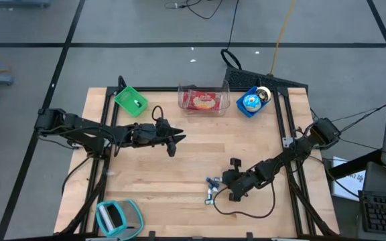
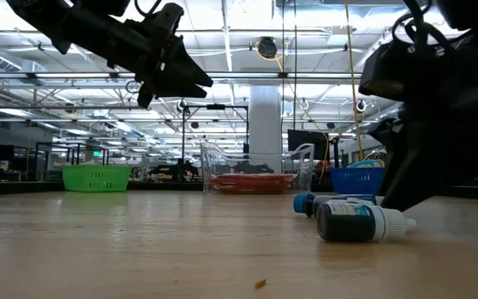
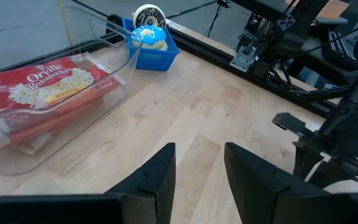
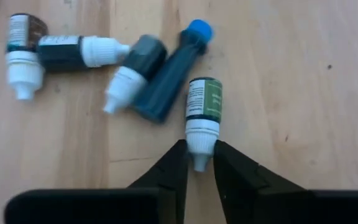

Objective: Pick & Place Food Item
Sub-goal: Put the green food coloring bottle into the green bin

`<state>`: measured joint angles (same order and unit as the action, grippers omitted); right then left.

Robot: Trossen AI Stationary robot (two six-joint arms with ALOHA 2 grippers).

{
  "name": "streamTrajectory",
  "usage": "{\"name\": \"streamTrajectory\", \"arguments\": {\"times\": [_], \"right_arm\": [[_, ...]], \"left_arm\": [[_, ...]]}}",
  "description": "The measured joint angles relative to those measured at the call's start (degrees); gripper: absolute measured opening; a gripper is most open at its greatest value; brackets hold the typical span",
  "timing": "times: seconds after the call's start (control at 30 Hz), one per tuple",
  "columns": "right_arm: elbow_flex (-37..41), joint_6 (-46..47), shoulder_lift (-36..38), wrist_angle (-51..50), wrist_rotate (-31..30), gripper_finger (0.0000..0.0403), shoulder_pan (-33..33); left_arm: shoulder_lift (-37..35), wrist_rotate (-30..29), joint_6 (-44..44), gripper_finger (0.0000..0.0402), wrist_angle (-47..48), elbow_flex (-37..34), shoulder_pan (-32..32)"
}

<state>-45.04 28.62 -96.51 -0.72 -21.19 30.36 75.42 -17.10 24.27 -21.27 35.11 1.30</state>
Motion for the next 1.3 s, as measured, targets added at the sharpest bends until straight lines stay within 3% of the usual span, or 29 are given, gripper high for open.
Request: {"name": "streamTrajectory", "arguments": {"times": [0.13,0.43,0.63,0.9,1.07,1.3], "right_arm": [[0.0,-2.63,0.22,0.0,-1.92,0.0038,-1.84],[0.0,-14.81,0.42,0.53,-4.06,0.0057,-9.58],[-0.01,-25.67,0.42,7.76,-5.72,0.0041,-17.53],[-0.02,-35.87,0.42,23.57,2.35,0.0049,-28.12],[-0.02,-37.44,0.42,31.07,5.91,0.0046,-32.94],[-0.02,-37.88,0.42,38.92,6.47,0.0046,-37.01]], "left_arm": [[0.0,0.0,-0.02,0.0136,-0.01,0.0,0.0],[0.0,-0.04,-3.22,0.0136,-0.03,0.0,-1.44],[0.0,-0.04,-6.96,0.0136,-0.25,0.0,-3.8],[0.0,0.02,-13.17,0.0136,-0.25,0.0,-7.45],[0.0,5.34,-13.64,0.0151,-0.25,0.0,-10.42],[0.0,14.98,-16.34,0.0231,0.51,0.0,-12.63]]}}
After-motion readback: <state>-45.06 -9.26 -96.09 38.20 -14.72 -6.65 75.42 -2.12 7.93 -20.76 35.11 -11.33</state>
